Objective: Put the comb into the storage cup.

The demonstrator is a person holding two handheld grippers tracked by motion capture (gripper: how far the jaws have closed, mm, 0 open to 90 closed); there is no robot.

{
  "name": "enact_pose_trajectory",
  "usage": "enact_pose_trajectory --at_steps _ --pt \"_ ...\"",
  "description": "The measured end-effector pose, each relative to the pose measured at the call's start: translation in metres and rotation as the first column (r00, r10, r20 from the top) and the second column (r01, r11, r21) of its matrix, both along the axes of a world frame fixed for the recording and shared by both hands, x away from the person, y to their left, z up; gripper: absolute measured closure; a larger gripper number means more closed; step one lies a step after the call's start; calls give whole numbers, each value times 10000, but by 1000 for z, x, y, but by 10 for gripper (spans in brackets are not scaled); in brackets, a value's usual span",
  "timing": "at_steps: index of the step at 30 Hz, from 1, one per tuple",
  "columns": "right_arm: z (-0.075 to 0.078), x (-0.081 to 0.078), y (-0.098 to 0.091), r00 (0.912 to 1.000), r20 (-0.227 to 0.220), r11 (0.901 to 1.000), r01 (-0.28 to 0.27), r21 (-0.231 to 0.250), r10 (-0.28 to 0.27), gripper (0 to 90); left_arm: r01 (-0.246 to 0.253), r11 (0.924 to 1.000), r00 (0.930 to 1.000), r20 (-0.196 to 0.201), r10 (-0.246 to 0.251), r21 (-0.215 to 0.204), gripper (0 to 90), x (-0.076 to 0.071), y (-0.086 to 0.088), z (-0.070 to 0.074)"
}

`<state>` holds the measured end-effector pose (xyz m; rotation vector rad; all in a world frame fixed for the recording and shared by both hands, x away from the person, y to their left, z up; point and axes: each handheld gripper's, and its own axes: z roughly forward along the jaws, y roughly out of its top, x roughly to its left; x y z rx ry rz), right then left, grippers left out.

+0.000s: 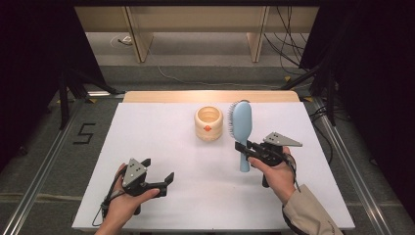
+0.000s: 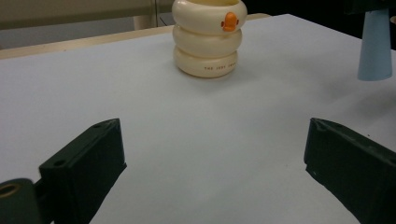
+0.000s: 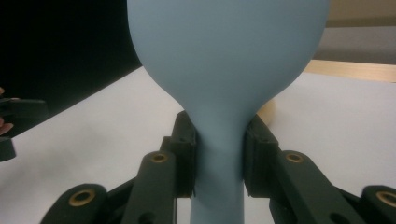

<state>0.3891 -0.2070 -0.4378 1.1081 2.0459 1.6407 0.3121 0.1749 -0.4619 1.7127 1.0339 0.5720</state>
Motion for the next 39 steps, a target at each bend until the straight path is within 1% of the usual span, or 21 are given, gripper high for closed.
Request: enact_pose_trajectory --at_steps 1,3,4,5,6,7,9,10,11,12,14,20,22,23,30,36,39 --pt "0 0 0 10000 0 10000 0 0 0 704 78 10000 10000 29 -78 23 46 0 -2 1" --pt "0 -2 7 9999 25 9999 -128 29 128 703 232 9997 9997 21 -232 30 55 1 -7 2" --pt "0 -3 9 9999 28 9999 -154 46 154 704 406 9992 9992 35 -406 42 57 2 -13 3" --pt "0 -3 9 9999 28 9999 -154 46 154 704 406 9992 9992 35 -406 42 58 2 -13 3" --pt "0 -3 13 9998 8 9997 -214 88 214 704 588 9982 9983 55 -588 104 58 2 -19 4" --pt "-1 -4 15 9997 7 9996 -245 108 244 703 588 9982 9983 55 -588 104 59 2 -19 4" --pt "-1 -5 19 9995 -10 9994 -313 135 313 704 821 9965 9966 90 -822 147 59 3 -28 5" --pt "-2 -5 21 9995 -8 9994 -320 163 320 703 821 9965 9966 90 -822 147 60 3 -28 5" --pt "-2 -5 22 9993 -28 9992 -360 181 360 704 984 9949 9951 109 -986 202 61 4 -35 6" --pt "-2 -5 22 9993 -28 9992 -360 181 360 704 984 9949 9951 109 -986 202 61 4 -35 6" --pt "-3 -6 26 9990 -4 9989 -436 175 436 703 1114 9936 9937 117 -1116 170 62 4 -42 6" --pt "-3 -8 35 9984 28 9981 -570 237 569 704 1574 9871 9874 107 -1578 291 68 5 -61 7" --pt "-3 -9 36 9983 29 9980 -589 240 588 704 1789 9833 9837 106 -1793 337 70 5 -70 7" --pt "-3 -9 36 9983 29 9980 -589 240 588 704 1789 9833 9837 106 -1793 337 71 5 -70 7" --pt "-4 -12 43 9972 68 9969 -751 250 749 704 2163 9756 9762 64 -2167 367 79 9 -90 7" --pt "-4 -13 47 9962 67 9959 -874 228 872 704 2283 9730 9735 50 -2286 347 93 11 -100 6" --pt "-4 -14 50 9956 84 9954 -930 232 928 704 2412 9699 9704 6 -2414 336 102 12 -107 4"
